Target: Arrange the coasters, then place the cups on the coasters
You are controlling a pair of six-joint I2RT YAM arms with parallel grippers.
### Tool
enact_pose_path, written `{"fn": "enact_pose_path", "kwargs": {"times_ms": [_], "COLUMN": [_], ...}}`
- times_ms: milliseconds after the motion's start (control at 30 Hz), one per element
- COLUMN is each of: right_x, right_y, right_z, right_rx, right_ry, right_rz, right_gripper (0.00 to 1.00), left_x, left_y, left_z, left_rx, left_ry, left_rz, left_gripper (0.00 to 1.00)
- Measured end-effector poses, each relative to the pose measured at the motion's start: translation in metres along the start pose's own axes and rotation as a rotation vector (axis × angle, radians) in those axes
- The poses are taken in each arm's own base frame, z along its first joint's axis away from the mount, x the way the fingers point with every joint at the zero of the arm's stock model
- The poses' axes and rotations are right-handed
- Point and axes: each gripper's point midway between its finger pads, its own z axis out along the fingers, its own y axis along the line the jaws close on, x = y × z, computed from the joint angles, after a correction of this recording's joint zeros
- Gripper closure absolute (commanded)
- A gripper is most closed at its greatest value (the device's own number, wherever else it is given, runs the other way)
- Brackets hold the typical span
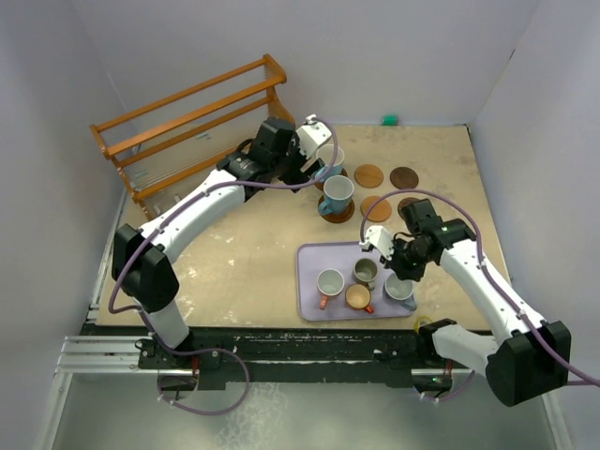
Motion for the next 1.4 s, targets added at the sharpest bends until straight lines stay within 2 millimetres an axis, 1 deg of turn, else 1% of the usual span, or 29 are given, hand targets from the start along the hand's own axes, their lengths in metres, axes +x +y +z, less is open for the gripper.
{"fn": "enact_pose_path", "kwargs": {"times_ms": [133, 300, 467, 633, 700, 900, 933, 967, 1200, 1400], "right_x": [-0.002, -0.011, -0.027, -0.045, -0.054, -0.074, -0.078, -0.079, -0.095, -0.102], "right_y": [-0.004, -0.018, -0.038, -0.056, -0.065, -0.101, -0.113, -0.115, -0.159, -0.191], "right_z": [-0.011, -0.03, -0.056, -0.072, -0.077, -0.09, -0.093, -0.094, -0.101, -0.103], "right_rx": [0.021, 0.08, 0.175, 0.245, 0.276, 0.402, 0.441, 0.446, 0.54, 0.572], "right_ry": [-0.001, -0.016, -0.059, -0.114, -0.141, -0.203, -0.212, -0.214, -0.234, -0.241], "right_rz": [0.012, 0.028, 0.08, 0.175, 0.221, 0.364, 0.405, 0.41, 0.548, 0.651], "right_gripper": [1.0, 1.0, 1.0, 1.0, 1.0, 1.0, 1.0, 1.0, 1.0, 1.0], "left_x": [0.0, -0.004, -0.009, -0.014, -0.016, -0.02, -0.02, -0.021, -0.024, -0.026], "left_y": [0.002, 0.005, 0.007, 0.006, 0.005, -0.003, -0.004, -0.004, -0.004, -0.003], "left_z": [-0.004, -0.009, -0.014, -0.014, -0.014, -0.014, -0.014, -0.014, -0.014, -0.013], "left_rx": [-0.01, -0.021, -0.03, -0.031, -0.026, 0.011, 0.014, 0.016, 0.013, 0.01], "left_ry": [-0.004, -0.022, -0.048, -0.069, -0.078, -0.096, -0.097, -0.098, -0.112, -0.123], "left_rz": [0.0, -0.003, -0.012, -0.046, -0.064, -0.116, -0.122, -0.128, -0.146, -0.149], "left_gripper": [0.15, 0.15, 0.15, 0.17, 0.17, 0.18, 0.18, 0.18, 0.18, 0.18]}}
